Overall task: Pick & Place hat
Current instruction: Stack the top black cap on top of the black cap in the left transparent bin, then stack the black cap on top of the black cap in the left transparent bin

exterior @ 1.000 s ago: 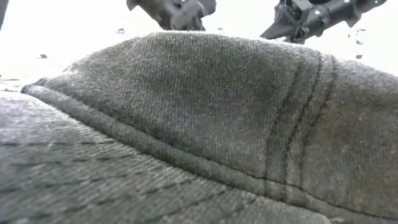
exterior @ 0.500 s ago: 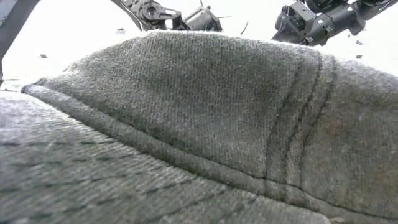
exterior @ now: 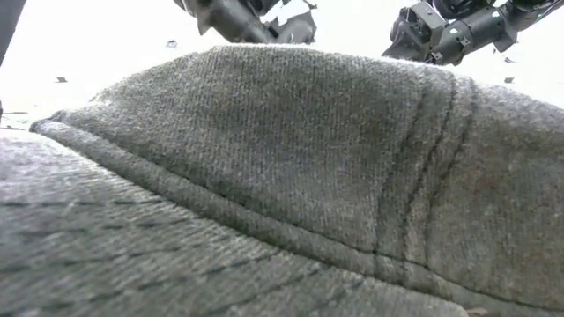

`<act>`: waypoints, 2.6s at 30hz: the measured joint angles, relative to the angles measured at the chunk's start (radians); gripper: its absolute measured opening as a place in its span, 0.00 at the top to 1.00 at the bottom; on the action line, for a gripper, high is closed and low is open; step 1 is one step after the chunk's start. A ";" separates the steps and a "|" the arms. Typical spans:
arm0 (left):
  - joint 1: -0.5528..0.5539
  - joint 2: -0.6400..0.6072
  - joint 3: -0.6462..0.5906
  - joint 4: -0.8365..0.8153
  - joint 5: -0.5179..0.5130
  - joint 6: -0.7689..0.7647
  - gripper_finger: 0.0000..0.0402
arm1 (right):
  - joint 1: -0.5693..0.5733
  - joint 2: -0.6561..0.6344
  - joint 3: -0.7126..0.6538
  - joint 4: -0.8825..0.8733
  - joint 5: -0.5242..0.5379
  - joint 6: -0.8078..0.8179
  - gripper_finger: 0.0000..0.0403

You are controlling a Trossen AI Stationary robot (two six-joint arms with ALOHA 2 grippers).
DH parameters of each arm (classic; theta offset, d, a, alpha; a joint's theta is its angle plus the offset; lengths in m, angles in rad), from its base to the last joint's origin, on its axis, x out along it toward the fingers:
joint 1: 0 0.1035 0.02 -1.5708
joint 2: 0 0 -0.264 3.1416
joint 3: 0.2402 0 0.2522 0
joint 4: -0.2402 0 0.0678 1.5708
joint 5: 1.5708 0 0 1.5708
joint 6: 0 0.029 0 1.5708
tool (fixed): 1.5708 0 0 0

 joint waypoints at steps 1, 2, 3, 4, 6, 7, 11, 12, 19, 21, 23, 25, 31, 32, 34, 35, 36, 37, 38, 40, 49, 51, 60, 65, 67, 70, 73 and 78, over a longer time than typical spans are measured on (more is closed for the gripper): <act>-0.005 -0.015 0.000 -0.002 -0.005 0.003 1.00 | 0.000 0.000 0.000 0.001 0.000 0.000 0.21; -0.012 -0.028 0.000 0.000 -0.005 0.003 1.00 | 0.000 0.000 0.000 0.002 0.000 0.000 0.21; -0.018 -0.041 0.000 -0.002 -0.004 0.003 1.00 | 0.000 0.000 0.000 0.002 0.000 0.000 0.21; -0.024 -0.048 0.000 -0.004 0.008 0.000 1.00 | 0.000 0.000 0.000 0.001 0.000 0.004 0.21; -0.037 -0.047 0.000 0.009 0.056 -0.006 1.00 | 0.000 0.000 0.000 0.002 0.000 0.008 0.21; -0.045 -0.037 0.000 0.015 0.070 -0.007 1.00 | 0.000 0.000 0.000 0.002 0.000 0.008 0.21; -0.059 0.019 0.000 -0.004 0.063 -0.024 1.00 | 0.000 0.000 0.000 0.003 0.000 0.013 0.21; -0.055 0.035 -0.001 -0.010 0.063 -0.038 1.00 | 0.000 0.000 0.000 0.003 0.000 0.018 0.21; -0.032 0.154 0.001 0.014 0.090 -0.094 1.00 | 0.000 0.000 0.000 0.010 0.000 0.034 0.21; -0.023 0.184 0.002 0.021 0.096 -0.106 1.00 | 0.000 0.000 0.000 0.011 0.000 0.035 0.21; -0.015 0.200 0.002 0.023 0.098 -0.118 1.00 | 0.000 0.000 0.000 0.017 0.000 0.039 0.21; -0.010 0.205 0.003 0.026 0.098 -0.120 1.00 | 0.000 0.000 0.000 0.019 0.000 0.046 0.21; -0.012 0.140 -0.003 0.021 0.092 -0.091 1.00 | 0.000 0.000 0.000 0.022 0.000 0.049 0.21; -0.013 0.126 -0.003 0.028 0.090 -0.088 0.99 | 0.000 0.000 0.000 0.022 0.000 0.049 0.21; -0.013 0.084 -0.002 0.026 0.089 -0.077 0.99 | 0.000 0.000 0.000 0.022 0.000 0.049 0.21; -0.013 0.066 -0.002 0.027 0.087 -0.071 1.00 | 0.000 0.000 0.000 0.021 0.000 0.049 0.21; -0.014 0.051 -0.001 0.031 0.081 -0.063 1.00 | 0.000 0.000 0.000 0.020 0.000 0.049 0.21; -0.014 0.033 -0.001 0.026 0.076 -0.053 1.00 | 0.000 0.000 0.000 0.021 0.000 0.049 0.21; -0.014 0.018 -0.001 0.011 0.073 -0.039 1.00 | 0.000 0.000 0.000 0.020 0.000 0.049 0.21; -0.018 -0.016 -0.001 -0.010 0.071 0.010 0.99 | 0.000 0.000 0.000 0.020 0.000 0.049 0.21; -0.090 -0.184 0.000 -0.129 0.093 0.090 0.94 | 0.000 0.000 0.000 0.001 -0.003 0.061 0.21; -0.102 -0.201 -0.001 -0.180 0.081 0.073 0.91 | 0.003 0.000 0.000 -0.001 -0.023 0.061 0.21; -0.195 -0.225 -0.002 -0.284 0.010 -0.107 0.63 | 0.062 0.000 0.001 0.016 -0.080 0.050 0.21; -0.348 -0.218 -0.001 -0.365 0.003 -0.222 0.46 | 0.086 0.000 0.001 0.009 -0.080 0.039 0.21; -0.437 -0.216 -0.002 -0.333 0.016 -0.309 0.43 | 0.091 0.000 0.001 0.009 -0.080 0.034 0.21; -0.560 -0.219 0.000 -0.249 -0.020 -0.460 0.41 | 0.093 0.000 0.001 0.009 -0.080 0.041 0.21; -0.678 -0.206 0.000 -0.220 -0.122 -0.619 0.41 | 0.093 0.000 0.001 0.007 -0.079 0.057 0.21; -0.817 -0.123 0.000 -0.151 -0.145 -0.883 0.41 | 0.092 0.000 0.001 -0.029 -0.079 0.082 0.21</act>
